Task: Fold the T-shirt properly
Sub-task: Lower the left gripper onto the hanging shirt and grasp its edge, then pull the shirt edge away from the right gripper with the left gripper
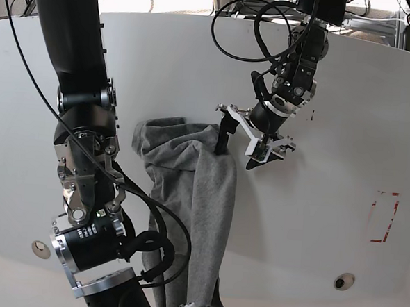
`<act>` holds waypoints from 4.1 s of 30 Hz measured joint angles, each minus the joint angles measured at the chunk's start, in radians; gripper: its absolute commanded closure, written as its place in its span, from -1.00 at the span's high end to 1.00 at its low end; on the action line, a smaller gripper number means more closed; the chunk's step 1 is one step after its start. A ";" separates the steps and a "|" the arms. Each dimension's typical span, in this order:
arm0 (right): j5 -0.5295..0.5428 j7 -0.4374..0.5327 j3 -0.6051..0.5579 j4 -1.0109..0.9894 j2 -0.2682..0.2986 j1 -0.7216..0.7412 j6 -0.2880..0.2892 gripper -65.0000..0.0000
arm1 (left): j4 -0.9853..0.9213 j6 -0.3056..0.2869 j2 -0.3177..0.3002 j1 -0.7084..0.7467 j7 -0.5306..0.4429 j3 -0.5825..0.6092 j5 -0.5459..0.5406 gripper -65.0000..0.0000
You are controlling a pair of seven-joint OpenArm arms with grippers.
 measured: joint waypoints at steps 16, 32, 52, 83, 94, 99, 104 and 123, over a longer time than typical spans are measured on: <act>-0.003 -0.011 0.000 -0.037 -0.007 0.023 0.000 -1.00 | -0.145 -0.028 0.025 -0.089 -0.002 0.024 -0.005 0.34; -0.007 -0.042 0.009 -0.049 -0.005 0.008 0.000 -1.00 | -0.330 -0.013 0.103 -0.165 -0.027 0.015 -0.003 0.20; -0.005 -0.041 0.012 -0.061 -0.002 0.008 0.000 -1.00 | -0.308 -0.031 0.091 -0.145 0.006 -0.019 -0.062 -1.00; -0.008 -0.029 0.026 -0.100 -0.001 0.026 0.015 -1.00 | -0.001 -0.063 -0.019 -0.077 0.177 -0.241 -0.081 -1.00; -0.008 -0.034 0.045 -0.089 0.066 -0.070 0.018 -1.00 | 0.201 -0.114 -0.071 -0.095 0.335 -0.493 -0.063 -1.00; -0.014 -0.034 0.058 -0.116 0.091 -0.085 0.015 -0.99 | 0.280 -0.121 -0.093 -0.134 0.435 -0.568 -0.056 -1.00; -0.004 -0.006 0.050 -0.243 0.098 -0.018 0.029 -0.98 | 0.380 -0.160 -0.071 -0.172 0.579 -0.631 -0.071 -1.00; -0.014 0.061 0.082 -0.338 0.087 0.030 0.023 -0.99 | 0.472 -0.159 -0.017 -0.293 0.685 -0.568 -0.175 -1.00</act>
